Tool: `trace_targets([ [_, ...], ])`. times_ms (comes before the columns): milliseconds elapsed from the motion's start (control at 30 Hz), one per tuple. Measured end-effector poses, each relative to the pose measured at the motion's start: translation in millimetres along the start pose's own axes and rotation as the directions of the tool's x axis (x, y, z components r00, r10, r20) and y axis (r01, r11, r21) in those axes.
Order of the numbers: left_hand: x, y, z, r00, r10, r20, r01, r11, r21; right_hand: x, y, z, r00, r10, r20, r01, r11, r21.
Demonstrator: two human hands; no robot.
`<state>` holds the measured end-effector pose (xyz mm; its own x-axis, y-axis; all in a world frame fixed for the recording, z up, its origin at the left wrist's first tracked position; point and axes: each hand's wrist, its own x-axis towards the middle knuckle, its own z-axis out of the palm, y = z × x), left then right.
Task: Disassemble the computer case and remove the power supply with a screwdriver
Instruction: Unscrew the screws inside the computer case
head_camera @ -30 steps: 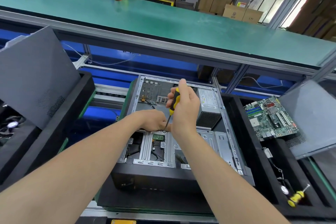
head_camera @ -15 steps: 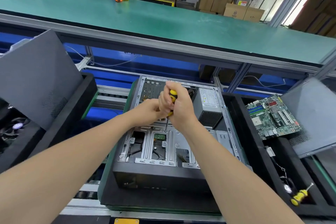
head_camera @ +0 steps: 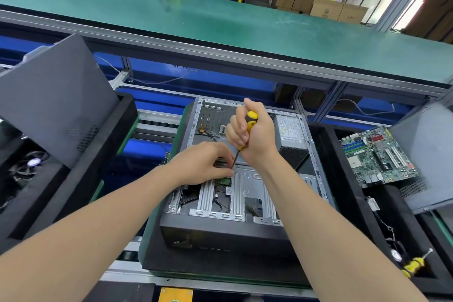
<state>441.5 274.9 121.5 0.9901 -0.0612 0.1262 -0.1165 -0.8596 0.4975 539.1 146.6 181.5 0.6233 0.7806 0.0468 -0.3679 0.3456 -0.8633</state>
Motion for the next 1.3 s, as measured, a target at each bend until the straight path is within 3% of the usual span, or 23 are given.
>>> trace_targets([
  [233,-3,3,7,0.992,0.126,-0.027,-0.116,0.966,0.232,1,-1,5,0.999,0.009,0.032,-0.008,0.999,-0.041],
  [367,-5,3,7,0.989,0.146,-0.025,-0.135,0.958,0.253,0,-2,7,1.000,0.015,0.000,-0.015,0.997,-0.071],
  [533,-3,1,5,0.995,0.104,0.001,-0.102,0.976,0.191,-2,-2,15,0.992,-0.012,-0.125,-0.020,0.969,-0.247],
  [700,0,-8,4,0.998,0.015,0.053,-0.015,1.000,0.012,-10,7,13,0.994,-0.048,-0.100,0.032,0.987,-0.157],
  [933,5,-8,3,0.984,-0.140,0.112,0.149,0.986,-0.071,-12,8,17,0.972,-0.133,-0.192,0.078,0.960,-0.268],
  [1000,6,-6,4,0.980,-0.162,0.113,0.165,0.986,-0.022,-14,6,16,0.970,-0.102,-0.221,0.059,0.979,-0.196],
  [1133,14,3,7,0.962,-0.237,0.137,0.191,0.940,0.284,-16,2,15,0.969,-0.044,-0.241,0.020,0.994,-0.103],
  [1300,28,3,7,0.933,-0.282,0.221,0.186,0.908,0.375,-11,0,12,0.992,0.015,-0.125,-0.022,0.998,-0.055],
])
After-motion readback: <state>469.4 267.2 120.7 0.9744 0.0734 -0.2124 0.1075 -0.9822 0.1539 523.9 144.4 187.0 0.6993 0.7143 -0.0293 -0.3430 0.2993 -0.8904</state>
